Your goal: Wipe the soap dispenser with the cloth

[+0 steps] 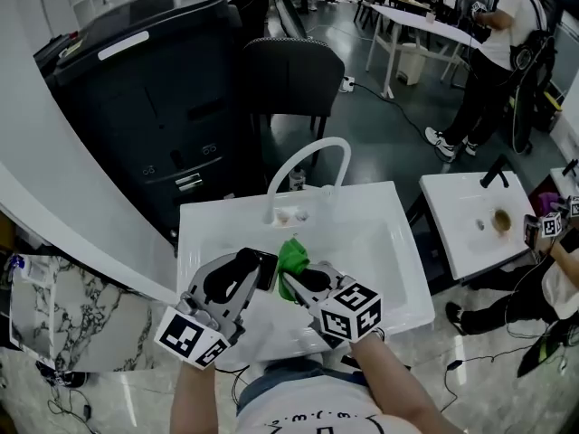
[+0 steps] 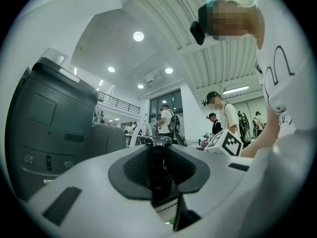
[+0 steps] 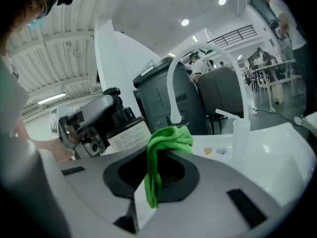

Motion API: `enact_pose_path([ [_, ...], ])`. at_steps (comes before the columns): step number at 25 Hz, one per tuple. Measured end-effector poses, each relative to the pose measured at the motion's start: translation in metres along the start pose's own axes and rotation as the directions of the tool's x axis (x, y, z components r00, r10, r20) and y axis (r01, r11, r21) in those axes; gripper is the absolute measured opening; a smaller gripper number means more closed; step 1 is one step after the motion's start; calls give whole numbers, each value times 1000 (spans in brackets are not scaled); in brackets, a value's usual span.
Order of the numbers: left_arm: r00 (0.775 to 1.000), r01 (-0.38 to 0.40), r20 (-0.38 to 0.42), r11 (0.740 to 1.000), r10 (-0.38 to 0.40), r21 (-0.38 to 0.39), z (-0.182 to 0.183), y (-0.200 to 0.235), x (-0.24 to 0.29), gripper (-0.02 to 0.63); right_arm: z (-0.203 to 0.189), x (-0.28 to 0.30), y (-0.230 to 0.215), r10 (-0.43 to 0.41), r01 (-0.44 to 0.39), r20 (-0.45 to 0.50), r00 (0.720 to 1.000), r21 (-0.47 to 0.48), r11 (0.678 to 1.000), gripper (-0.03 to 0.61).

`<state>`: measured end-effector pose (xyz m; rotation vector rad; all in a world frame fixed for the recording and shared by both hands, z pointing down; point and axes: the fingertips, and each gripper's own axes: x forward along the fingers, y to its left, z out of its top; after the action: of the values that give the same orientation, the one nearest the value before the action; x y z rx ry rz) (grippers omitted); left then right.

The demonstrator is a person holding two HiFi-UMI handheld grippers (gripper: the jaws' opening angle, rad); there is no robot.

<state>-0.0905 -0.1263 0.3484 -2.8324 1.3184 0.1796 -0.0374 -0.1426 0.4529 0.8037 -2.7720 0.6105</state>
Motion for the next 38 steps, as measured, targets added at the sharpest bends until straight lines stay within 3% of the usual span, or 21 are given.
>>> enact_pose_path([
  [4,1000,20,-4,998,-20,55,4,-6,0,91,-5,-1,-8,-17,17,-17,1000,16,1000,48],
  [8,996,89,-44,982,-82,170,5,-21,0,89,16,-13,-19,-11,9,68,998,35,999,48],
  [13,971,229,-158,891,-179,392,-4,-47,0,91,64,-32,-18,100,-124,249,963,83,989,48],
  [15,965,258,-164,862,-205,437,-4,-54,1,91,79,-37,-15,143,-179,301,943,97,979,48],
  [19,957,287,-173,834,-231,471,-7,-65,-2,91,90,-41,-2,252,-312,349,903,130,941,48],
  [23,955,295,-166,830,-245,473,-7,-67,-1,91,71,-31,14,385,-436,269,883,167,884,48],
  [28,952,304,-163,837,-257,454,-5,-65,-1,91,43,-16,13,474,-505,174,863,289,813,48],
  [32,950,313,-169,832,-264,457,-4,-65,-3,91,20,0,3,471,-470,80,879,324,821,48],
  [38,933,359,-195,794,-302,491,-11,-70,-9,91,1,14,-2,442,-423,20,897,328,844,48],
])
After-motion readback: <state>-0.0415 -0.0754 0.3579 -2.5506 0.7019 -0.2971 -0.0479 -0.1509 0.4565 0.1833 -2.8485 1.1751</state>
